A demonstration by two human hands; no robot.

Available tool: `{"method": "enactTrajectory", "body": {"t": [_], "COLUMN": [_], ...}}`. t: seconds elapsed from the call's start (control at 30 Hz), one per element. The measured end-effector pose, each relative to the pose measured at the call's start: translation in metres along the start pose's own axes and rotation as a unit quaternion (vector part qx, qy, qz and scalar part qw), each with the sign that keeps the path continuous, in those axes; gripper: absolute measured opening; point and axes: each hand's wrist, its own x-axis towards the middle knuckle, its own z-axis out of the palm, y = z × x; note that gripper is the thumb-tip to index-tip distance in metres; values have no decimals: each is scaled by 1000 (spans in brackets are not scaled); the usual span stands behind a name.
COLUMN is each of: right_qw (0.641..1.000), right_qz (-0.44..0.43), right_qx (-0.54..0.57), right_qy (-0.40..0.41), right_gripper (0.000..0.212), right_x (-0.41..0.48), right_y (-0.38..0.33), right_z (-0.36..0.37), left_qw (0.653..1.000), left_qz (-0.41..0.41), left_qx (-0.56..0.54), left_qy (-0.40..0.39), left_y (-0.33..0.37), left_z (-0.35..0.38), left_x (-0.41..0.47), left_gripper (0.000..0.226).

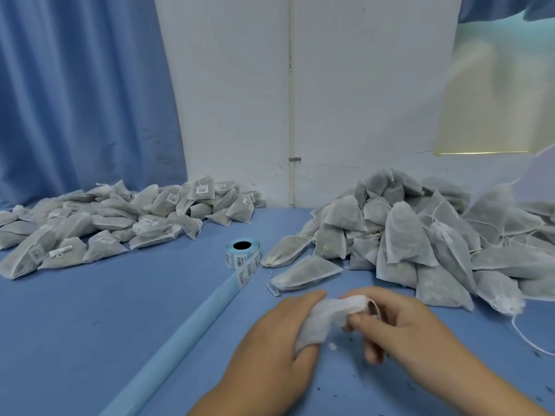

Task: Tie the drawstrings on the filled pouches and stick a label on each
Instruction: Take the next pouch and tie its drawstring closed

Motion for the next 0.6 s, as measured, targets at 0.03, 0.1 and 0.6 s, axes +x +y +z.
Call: {"method": "enactTrajectory", "body": {"t": [0.03,0.1,0.6], "right_qw": [999,996,996], "right_qz": [33,72,-25], "right_qx": [33,59,50], "right_qy": [0,-4,-70], "right_gripper": [18,23,18], "right_x": [-2,-5,-19], "right_y": [1,0,-17], "right_z": [-1,-5,-19], "left_qw": [1000,998,976], "left_qz": [-9,-29,-100], "left_qx": [5,36,-191], "left_qy": [17,38,-29], "left_y": [-2,-4,47], "left_z": [-2,-4,2], "left_x": [0,0,-5], "left_gripper": [49,48,18]}}
